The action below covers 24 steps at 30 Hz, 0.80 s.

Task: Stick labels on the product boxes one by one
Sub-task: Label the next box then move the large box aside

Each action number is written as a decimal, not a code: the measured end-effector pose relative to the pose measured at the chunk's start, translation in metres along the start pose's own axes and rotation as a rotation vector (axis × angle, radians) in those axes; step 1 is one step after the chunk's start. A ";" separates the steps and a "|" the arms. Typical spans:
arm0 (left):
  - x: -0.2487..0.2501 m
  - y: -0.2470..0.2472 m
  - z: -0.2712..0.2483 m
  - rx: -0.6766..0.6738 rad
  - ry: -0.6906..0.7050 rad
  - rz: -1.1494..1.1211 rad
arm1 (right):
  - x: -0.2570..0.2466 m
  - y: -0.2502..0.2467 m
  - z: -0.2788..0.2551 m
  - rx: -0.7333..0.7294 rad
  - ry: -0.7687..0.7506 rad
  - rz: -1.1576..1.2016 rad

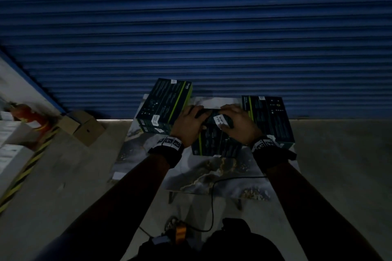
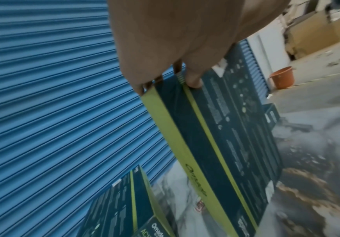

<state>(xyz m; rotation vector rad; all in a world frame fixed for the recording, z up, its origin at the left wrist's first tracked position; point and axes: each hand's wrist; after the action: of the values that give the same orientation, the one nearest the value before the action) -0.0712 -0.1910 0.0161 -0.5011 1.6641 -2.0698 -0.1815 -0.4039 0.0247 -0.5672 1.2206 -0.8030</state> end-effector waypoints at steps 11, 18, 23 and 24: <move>0.017 0.008 0.014 0.181 0.046 -0.184 | 0.013 0.009 0.004 0.180 -0.059 -0.010; 0.023 0.008 0.022 0.194 0.015 -0.267 | 0.012 0.006 0.007 0.173 0.017 0.053; 0.024 0.007 0.022 0.178 0.006 -0.291 | 0.013 0.008 0.007 0.171 0.025 0.036; 0.024 0.006 0.022 0.178 0.001 -0.291 | 0.013 0.008 0.006 0.173 0.017 0.032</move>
<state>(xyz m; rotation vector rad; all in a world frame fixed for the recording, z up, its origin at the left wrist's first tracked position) -0.0792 -0.2234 0.0154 -0.7178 1.4592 -2.3978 -0.1717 -0.4091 0.0125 -0.3999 1.1595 -0.8781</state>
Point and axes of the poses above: each hand's wrist, its own z-axis towards the middle knuckle, its own y-axis out of the palm, x = y × z, and after that the axes turned 5 degrees about z, right-handed
